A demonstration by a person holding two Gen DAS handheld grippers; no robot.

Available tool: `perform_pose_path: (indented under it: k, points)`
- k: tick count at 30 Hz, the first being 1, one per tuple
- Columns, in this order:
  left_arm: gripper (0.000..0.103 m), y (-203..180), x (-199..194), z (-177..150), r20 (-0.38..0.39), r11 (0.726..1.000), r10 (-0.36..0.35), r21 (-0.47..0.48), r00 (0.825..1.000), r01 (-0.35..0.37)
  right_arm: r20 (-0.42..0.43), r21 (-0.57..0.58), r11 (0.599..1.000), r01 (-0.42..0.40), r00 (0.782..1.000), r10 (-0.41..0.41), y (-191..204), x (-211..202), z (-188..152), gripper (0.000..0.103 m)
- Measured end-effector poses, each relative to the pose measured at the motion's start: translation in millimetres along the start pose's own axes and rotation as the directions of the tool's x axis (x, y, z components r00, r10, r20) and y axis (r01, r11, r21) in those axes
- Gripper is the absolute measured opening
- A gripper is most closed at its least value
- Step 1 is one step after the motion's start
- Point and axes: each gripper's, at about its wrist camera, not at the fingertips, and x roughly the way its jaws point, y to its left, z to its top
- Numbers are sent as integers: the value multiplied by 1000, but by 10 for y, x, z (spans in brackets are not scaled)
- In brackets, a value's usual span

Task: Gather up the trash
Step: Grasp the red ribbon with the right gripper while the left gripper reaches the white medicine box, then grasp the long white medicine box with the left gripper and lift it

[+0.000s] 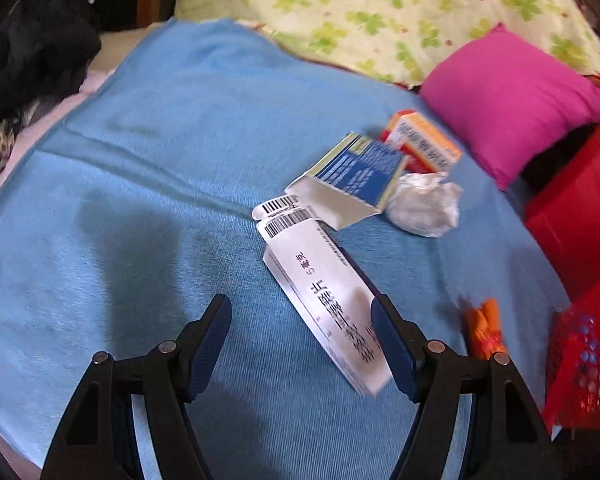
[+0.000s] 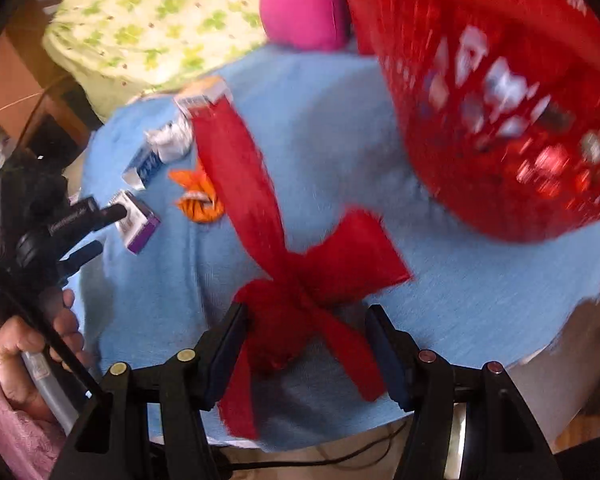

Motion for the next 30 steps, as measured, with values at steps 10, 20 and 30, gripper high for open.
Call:
perform_pose_path:
  k: [10,20,30]
  points:
    - [50,-22,126,69,-37,996,-88,-28,995,87,41,-78,995,-67,997,71,316,24,-28,36]
    - [6,325,-35,110,-24,988,-144,-55,989,142,231,-247,964,-96,961,154,698,-432,-106,35]
    - [22,543,-84,140,-51,978,-168,-134,985,160,323,-352,936,-22,935,144,1070,-574,210,35]
